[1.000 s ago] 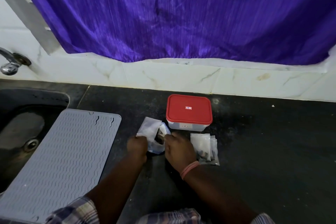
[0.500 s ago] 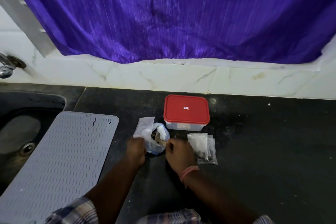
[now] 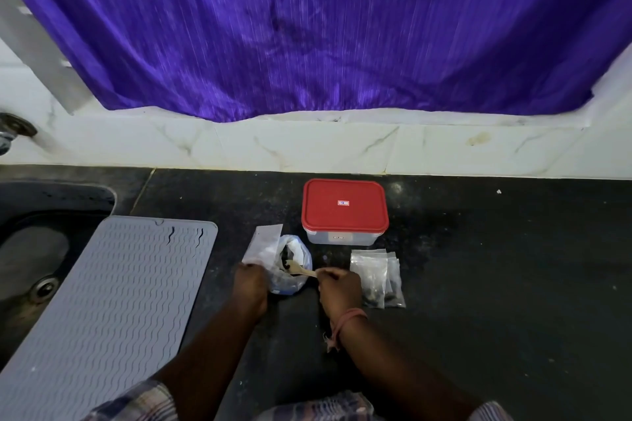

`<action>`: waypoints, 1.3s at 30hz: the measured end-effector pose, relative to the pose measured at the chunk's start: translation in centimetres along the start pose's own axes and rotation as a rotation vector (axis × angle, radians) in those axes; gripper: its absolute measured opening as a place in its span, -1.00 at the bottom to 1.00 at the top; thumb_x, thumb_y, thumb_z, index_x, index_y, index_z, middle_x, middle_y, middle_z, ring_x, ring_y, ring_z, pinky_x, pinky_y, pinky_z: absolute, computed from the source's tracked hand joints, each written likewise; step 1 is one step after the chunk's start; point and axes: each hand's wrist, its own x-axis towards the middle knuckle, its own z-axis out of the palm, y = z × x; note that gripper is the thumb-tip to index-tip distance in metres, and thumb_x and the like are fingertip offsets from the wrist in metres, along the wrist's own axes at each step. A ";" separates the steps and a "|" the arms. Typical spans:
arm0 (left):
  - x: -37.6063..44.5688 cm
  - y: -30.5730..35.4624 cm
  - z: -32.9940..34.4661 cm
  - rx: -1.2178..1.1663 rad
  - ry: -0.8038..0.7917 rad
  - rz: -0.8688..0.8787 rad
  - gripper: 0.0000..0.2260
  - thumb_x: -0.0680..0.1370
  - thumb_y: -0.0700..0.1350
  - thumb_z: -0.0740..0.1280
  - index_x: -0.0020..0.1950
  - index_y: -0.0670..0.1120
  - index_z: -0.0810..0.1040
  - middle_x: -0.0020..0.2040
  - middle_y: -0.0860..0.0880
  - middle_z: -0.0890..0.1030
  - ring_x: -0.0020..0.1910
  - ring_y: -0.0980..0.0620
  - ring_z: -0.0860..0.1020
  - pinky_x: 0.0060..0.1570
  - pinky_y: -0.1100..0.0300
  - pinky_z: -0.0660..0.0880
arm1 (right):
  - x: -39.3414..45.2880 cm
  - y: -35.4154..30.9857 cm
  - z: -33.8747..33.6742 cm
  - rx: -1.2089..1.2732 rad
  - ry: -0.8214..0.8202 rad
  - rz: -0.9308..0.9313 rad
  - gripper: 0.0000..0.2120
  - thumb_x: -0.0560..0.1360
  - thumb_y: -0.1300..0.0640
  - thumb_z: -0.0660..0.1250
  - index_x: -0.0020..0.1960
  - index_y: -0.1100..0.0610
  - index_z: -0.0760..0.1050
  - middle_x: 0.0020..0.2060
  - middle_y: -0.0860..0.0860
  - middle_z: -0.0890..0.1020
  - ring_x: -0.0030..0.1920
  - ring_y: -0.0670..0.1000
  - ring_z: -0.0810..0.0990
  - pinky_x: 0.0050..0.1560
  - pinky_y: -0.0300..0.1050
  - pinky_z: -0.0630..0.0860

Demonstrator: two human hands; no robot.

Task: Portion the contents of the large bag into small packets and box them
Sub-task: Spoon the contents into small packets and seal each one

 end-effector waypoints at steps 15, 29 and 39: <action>1.9 -1.8 -0.8 0.110 0.007 0.117 -0.75 0.58 -0.21 0.32 0.25 -0.20 0.56 0.18 -0.26 0.63 0.11 -0.22 0.63 0.20 -0.23 0.56 | -0.5 -1.1 -0.1 -0.030 0.043 -0.036 -0.85 0.51 0.16 0.37 -0.04 0.07 0.73 -0.16 0.02 0.74 -0.09 0.03 0.68 0.06 -0.11 0.57; -3.9 4.2 -1.5 0.169 0.323 0.525 -0.82 0.57 -0.22 0.35 0.13 -0.06 0.46 -0.03 -0.07 0.63 -0.11 -0.05 0.66 -0.21 0.15 0.54 | -1.9 -4.1 -1.3 0.217 0.007 -0.167 -0.85 0.48 0.20 0.44 -0.24 0.06 0.70 -0.46 -0.07 0.59 -0.37 -0.03 0.51 -0.27 -0.15 0.45; -4.0 4.4 -1.0 0.392 0.289 0.725 -0.85 0.59 -0.15 0.35 -0.08 -0.08 0.72 -0.11 -0.03 0.70 -0.19 0.07 0.60 -0.14 0.23 0.44 | -3.5 -5.9 -1.4 0.152 -0.013 -0.285 -0.82 0.51 0.15 0.42 -0.25 0.02 0.68 -0.49 -0.12 0.57 -0.36 -0.08 0.52 -0.23 -0.12 0.49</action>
